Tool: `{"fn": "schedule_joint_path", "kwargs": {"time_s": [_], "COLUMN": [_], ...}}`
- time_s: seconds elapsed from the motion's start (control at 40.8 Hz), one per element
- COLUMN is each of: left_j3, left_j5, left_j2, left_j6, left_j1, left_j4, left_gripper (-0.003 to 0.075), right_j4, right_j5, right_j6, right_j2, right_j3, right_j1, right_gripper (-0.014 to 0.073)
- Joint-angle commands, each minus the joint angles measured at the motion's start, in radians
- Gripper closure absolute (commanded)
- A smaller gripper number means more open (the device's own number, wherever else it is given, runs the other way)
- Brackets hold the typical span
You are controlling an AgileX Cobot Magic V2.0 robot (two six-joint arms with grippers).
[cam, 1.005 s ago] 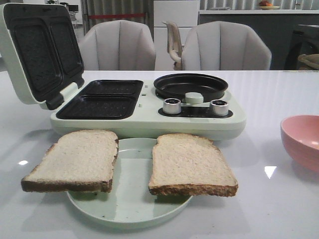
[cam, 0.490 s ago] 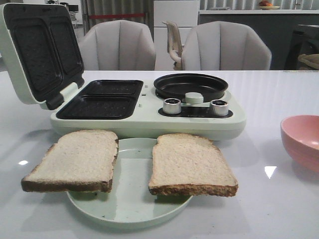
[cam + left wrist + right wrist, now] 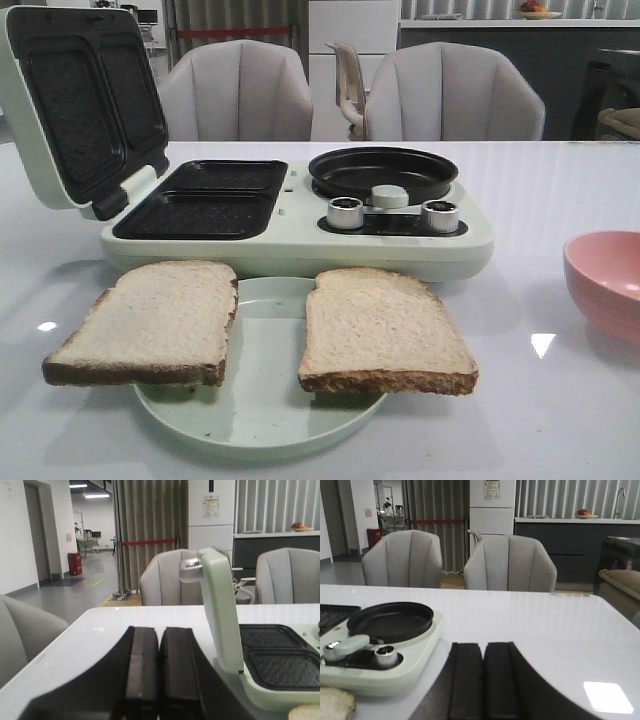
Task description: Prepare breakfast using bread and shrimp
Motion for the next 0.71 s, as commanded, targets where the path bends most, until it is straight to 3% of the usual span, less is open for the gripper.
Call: {"fn": "schedule_joint_path", "kwargs": {"time_s": [0.0, 0.172, 0.392, 0.686], "left_j3": [-0.086, -0.335, -0.640, -0.683], "left_j5": [-0.106, 0.033, 0.387, 0.636], "left_j2": [-0.020, 0.026, 0.239, 0.450], "left_j6": [-0.005, -0.005, -0.005, -0.005], "left_j1": [-0.005, -0.005, -0.005, -0.005], "left_j4": [-0.006, -0.006, -0.006, -0.009], "left_gripper": [0.0619, 0.0619, 0.0619, 0.0619], "right_j4": [0.007, 0.000, -0.004, -0.004], "right_j5": [-0.023, 0.140, 0.349, 0.543], "right_j6": [-0.002, -0.002, -0.002, -0.002], "right_j2": [-0.019, 0.071, 0.299, 0.520], "right_j3": [-0.147, -0.379, -0.598, -0.611], "right_j1": [-0.002, -0.002, -0.002, -0.002], "right_gripper": [0.0559, 0.0559, 0.0559, 0.0559]}}
